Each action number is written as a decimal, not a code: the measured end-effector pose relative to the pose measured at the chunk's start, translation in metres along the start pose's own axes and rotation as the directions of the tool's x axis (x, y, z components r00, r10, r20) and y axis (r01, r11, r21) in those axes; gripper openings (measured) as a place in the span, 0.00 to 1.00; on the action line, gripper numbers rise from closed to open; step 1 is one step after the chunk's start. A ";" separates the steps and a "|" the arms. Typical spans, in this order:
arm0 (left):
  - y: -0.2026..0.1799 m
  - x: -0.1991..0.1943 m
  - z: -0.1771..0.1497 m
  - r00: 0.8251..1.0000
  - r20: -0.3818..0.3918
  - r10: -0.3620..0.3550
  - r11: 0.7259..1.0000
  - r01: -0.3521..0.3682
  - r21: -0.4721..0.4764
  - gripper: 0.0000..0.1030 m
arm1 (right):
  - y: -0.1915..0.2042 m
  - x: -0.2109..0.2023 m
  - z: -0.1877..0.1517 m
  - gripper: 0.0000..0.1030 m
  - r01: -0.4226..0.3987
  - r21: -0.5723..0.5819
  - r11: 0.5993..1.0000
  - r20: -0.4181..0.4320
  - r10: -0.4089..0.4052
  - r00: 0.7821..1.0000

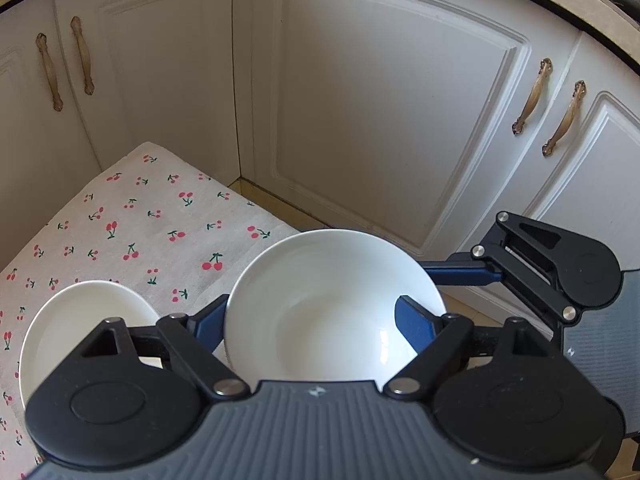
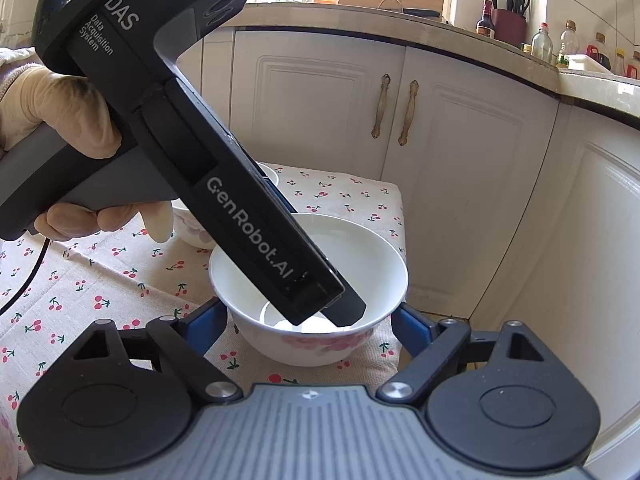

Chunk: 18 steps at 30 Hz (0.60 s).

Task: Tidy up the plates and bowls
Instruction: 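Lift the second bowl with the left gripper and carry it toward the placed bowl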

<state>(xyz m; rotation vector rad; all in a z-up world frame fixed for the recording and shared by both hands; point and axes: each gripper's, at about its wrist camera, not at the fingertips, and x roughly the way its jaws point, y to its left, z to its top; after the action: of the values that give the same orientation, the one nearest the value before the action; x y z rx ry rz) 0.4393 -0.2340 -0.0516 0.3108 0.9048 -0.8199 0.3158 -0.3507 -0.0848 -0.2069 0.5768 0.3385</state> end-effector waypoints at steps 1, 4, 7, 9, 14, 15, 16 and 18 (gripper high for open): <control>0.001 0.000 0.000 1.000 -0.001 -0.006 1.000 0.006 -0.007 0.83 | 0.000 0.001 0.000 0.89 -0.001 0.002 1.000 -0.001 0.001 1.000; 0.003 0.001 0.001 1.000 -0.012 -0.017 1.000 0.017 -0.017 0.83 | -0.003 0.002 0.000 0.89 -0.011 0.012 1.000 -0.001 0.011 1.000; 0.003 0.002 0.001 1.000 -0.022 -0.015 1.000 0.015 -0.016 0.83 | -0.003 0.002 0.000 0.89 -0.013 0.013 1.000 0.000 0.013 1.000; 0.003 0.001 0.001 1.000 -0.019 -0.006 1.000 0.005 -0.020 0.78 | -0.002 0.002 0.000 0.89 -0.012 0.013 1.000 -0.001 0.012 1.000; 0.008 -0.003 0.000 1.000 -0.015 -0.017 0.998 0.016 -0.054 0.70 | -0.001 0.000 0.000 0.89 -0.008 0.015 1.000 -0.001 0.008 1.000; 0.008 -0.004 -0.001 1.000 -0.013 -0.017 0.998 0.016 -0.057 0.70 | 0.000 -0.001 0.000 0.89 -0.008 0.014 1.000 -0.003 0.008 1.000; 0.007 -0.004 -0.002 1.000 -0.013 -0.016 0.998 0.015 -0.057 0.70 | 0.001 -0.002 0.000 0.89 -0.008 0.013 1.000 -0.004 0.008 1.000; 0.006 -0.007 -0.003 1.000 -0.011 -0.015 0.998 0.015 -0.058 0.70 | 0.003 -0.003 0.001 0.89 -0.007 0.012 1.000 -0.006 0.007 1.000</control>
<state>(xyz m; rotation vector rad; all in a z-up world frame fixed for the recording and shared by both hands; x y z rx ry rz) 0.4391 -0.2249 -0.0488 0.2587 0.9410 -0.8050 0.3122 -0.3482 -0.0827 -0.1948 0.5857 0.3411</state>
